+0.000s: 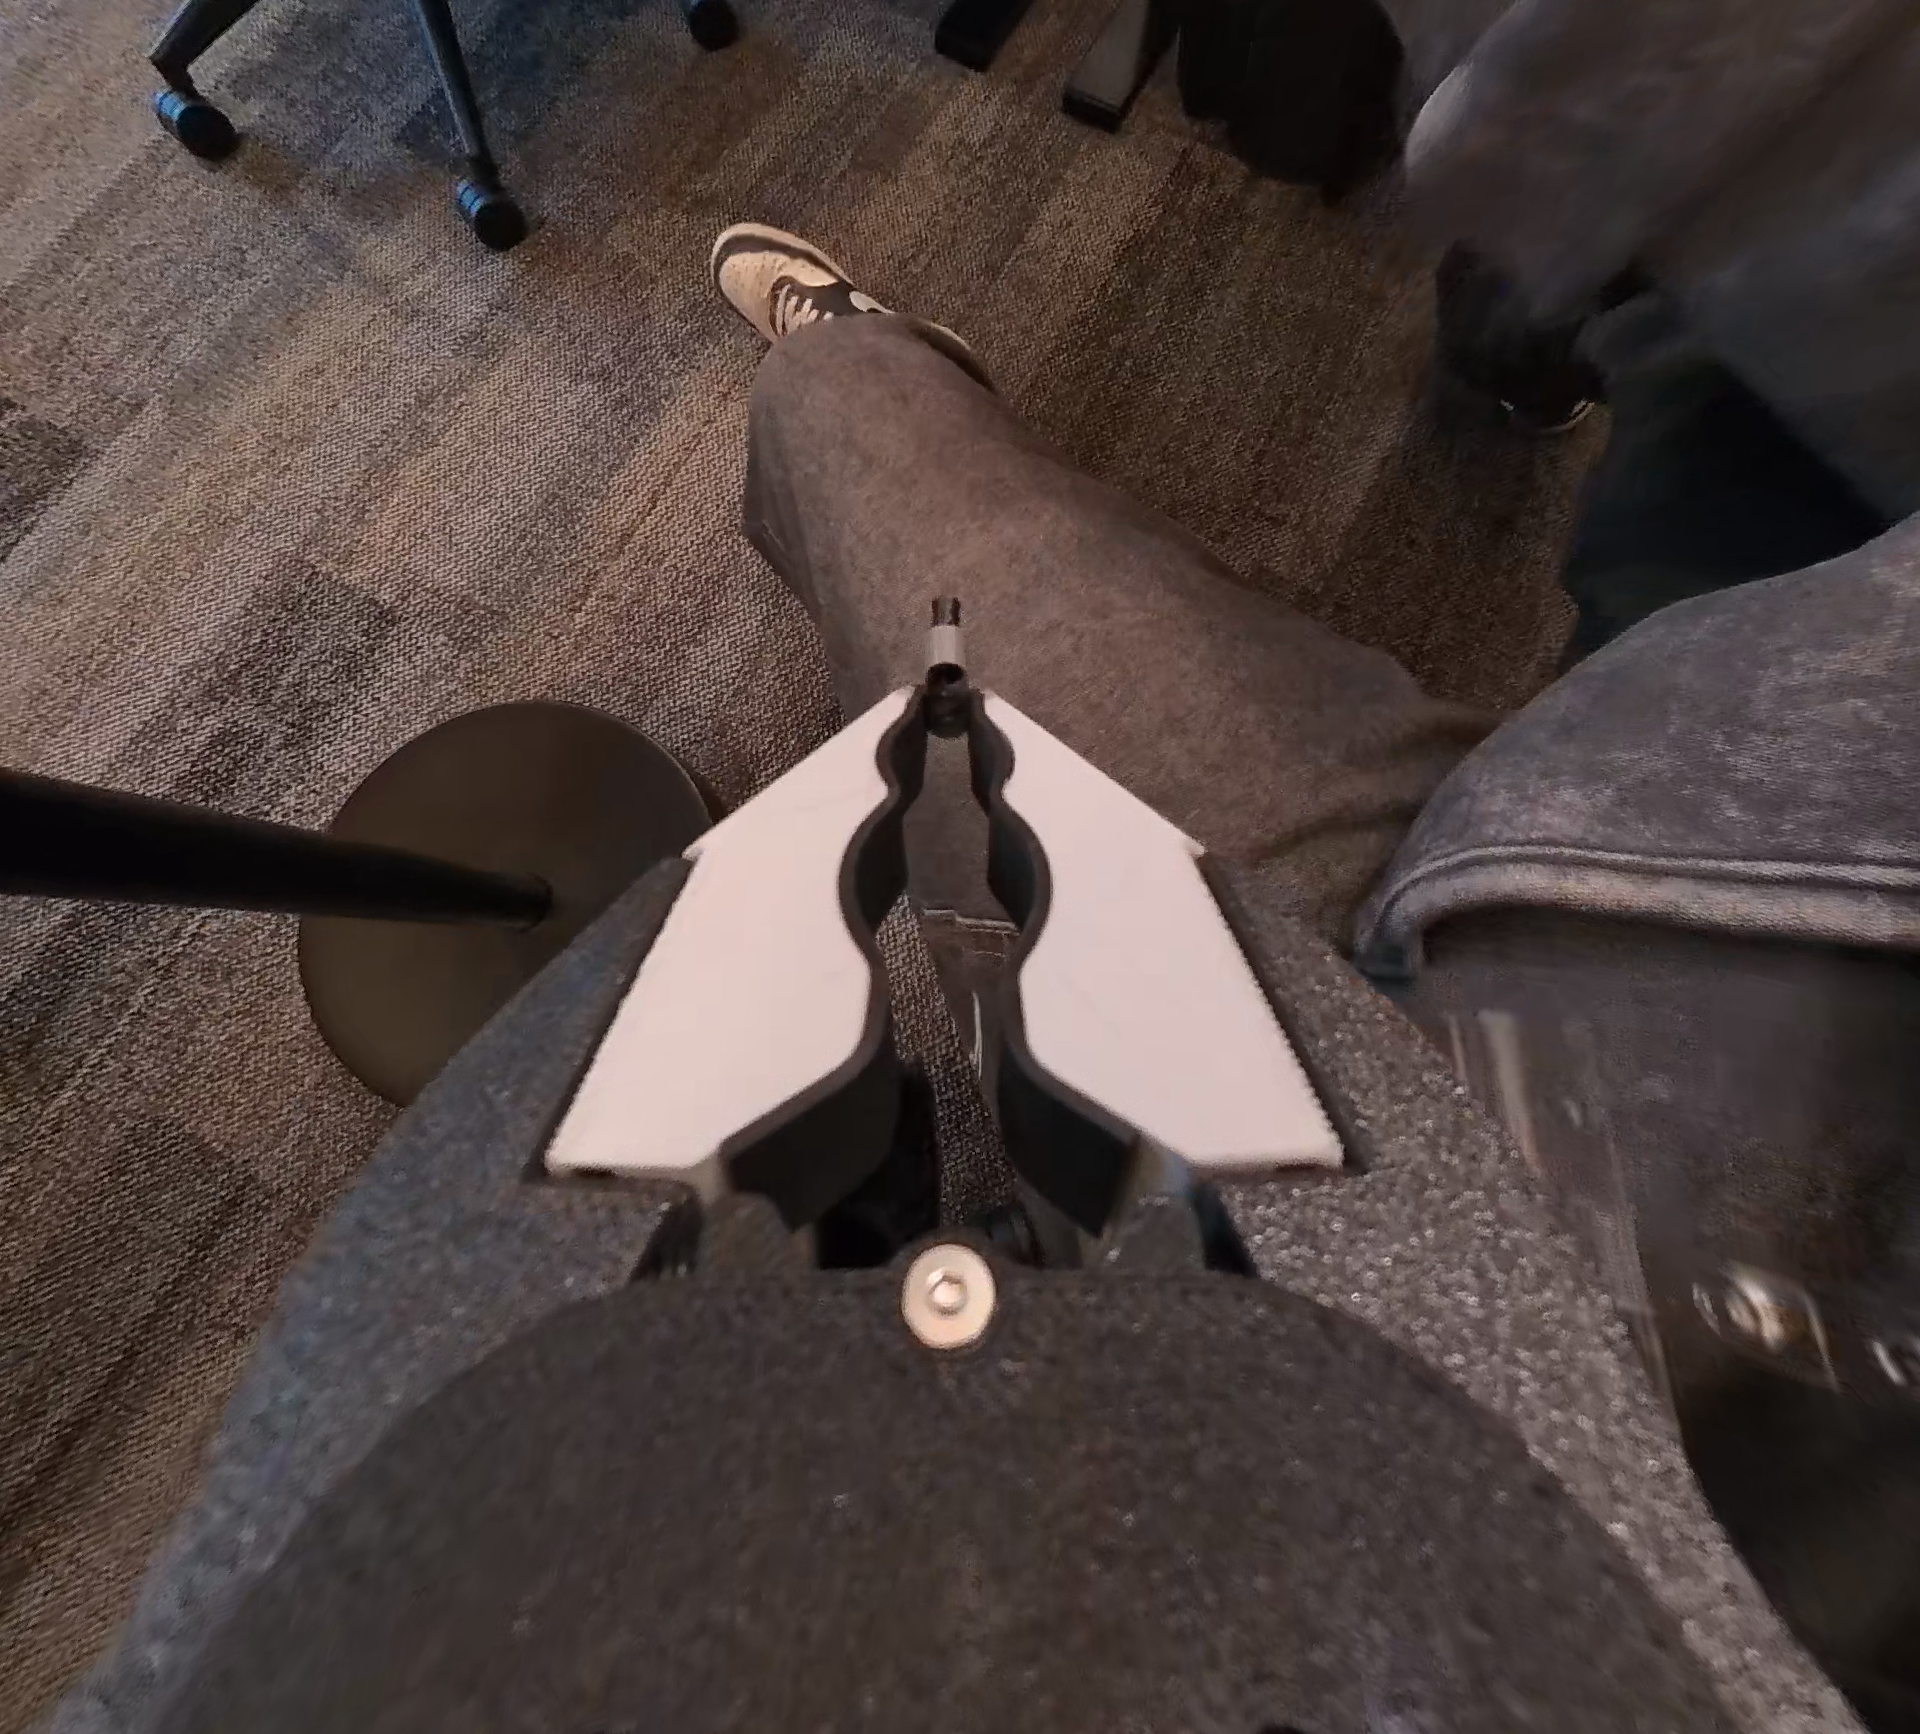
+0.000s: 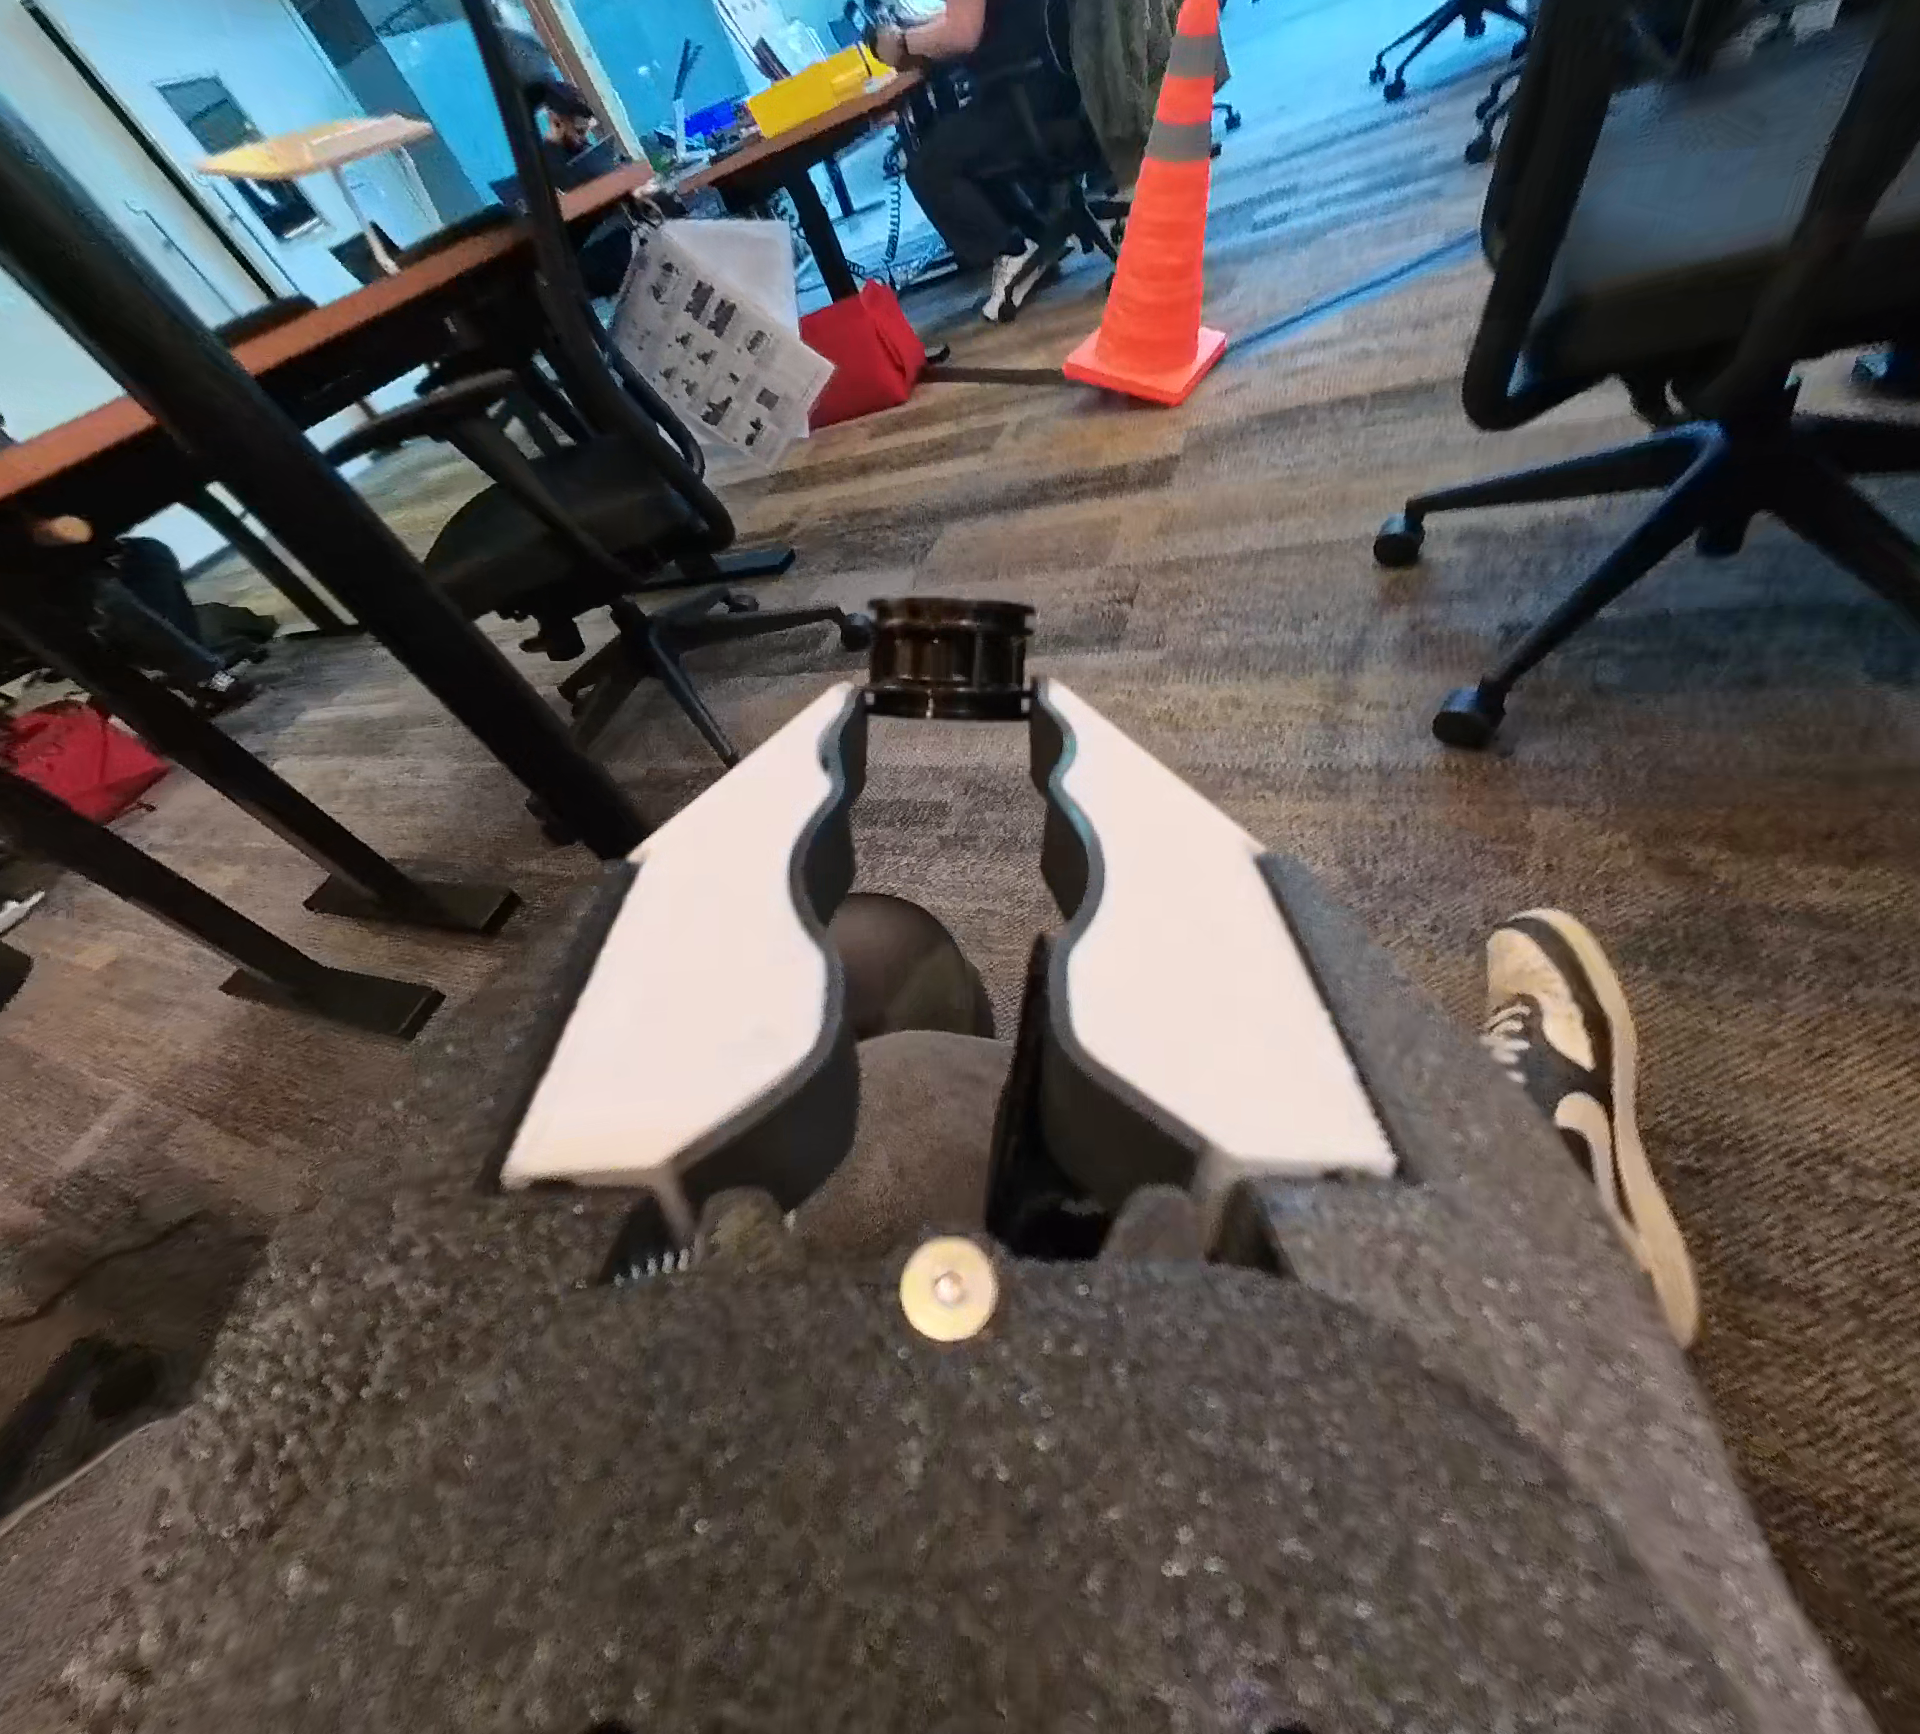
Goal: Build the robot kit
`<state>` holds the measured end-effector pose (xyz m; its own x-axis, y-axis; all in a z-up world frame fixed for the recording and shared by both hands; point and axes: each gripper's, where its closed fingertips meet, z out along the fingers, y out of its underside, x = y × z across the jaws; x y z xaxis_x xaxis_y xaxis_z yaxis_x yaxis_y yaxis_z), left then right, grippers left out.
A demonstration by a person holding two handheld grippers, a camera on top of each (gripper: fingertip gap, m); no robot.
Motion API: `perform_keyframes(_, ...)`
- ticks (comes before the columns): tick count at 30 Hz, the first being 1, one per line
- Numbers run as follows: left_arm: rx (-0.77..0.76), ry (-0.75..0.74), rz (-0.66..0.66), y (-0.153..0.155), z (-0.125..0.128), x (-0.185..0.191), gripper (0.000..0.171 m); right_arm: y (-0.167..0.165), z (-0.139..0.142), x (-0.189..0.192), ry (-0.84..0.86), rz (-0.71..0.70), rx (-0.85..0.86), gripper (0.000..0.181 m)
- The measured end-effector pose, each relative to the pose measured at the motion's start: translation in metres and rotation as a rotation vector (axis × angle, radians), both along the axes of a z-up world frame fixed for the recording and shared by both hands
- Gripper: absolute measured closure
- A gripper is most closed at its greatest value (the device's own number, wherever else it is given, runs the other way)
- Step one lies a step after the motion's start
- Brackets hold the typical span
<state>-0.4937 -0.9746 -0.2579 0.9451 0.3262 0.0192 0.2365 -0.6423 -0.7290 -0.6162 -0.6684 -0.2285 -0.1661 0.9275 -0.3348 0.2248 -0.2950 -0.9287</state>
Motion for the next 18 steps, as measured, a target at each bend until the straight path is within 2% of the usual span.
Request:
perform_keyframes(2, -0.004, 0.006, -0.006, 0.003, -0.001, 0.0, 0.164, 0.008, 0.023, 0.014, 0.034, -0.012, 0.032, 0.15)
perform_keyframes(6, 0.011, 0.016, -0.005, 0.019, 0.003, -0.005, 0.164, 0.056, 0.063, 0.063, 0.094, -0.089, 0.05, 0.15)
perform_keyframes(11, 0.057, -0.047, -0.014, 0.062, 0.0, -0.014, 0.164, 0.161, 0.083, 0.159, 0.104, -0.283, 0.176, 0.15)
perform_keyframes(14, 0.058, -0.094, -0.053, 0.108, -0.015, -0.02, 0.164, 0.24, 0.083, 0.243, 0.091, -0.486, 0.292, 0.15)
perform_keyframes(18, 0.083, -0.279, -0.121, 0.208, -0.029, -0.02, 0.164, 0.334, 0.094, 0.381, 0.171, -0.857, 0.332, 0.15)
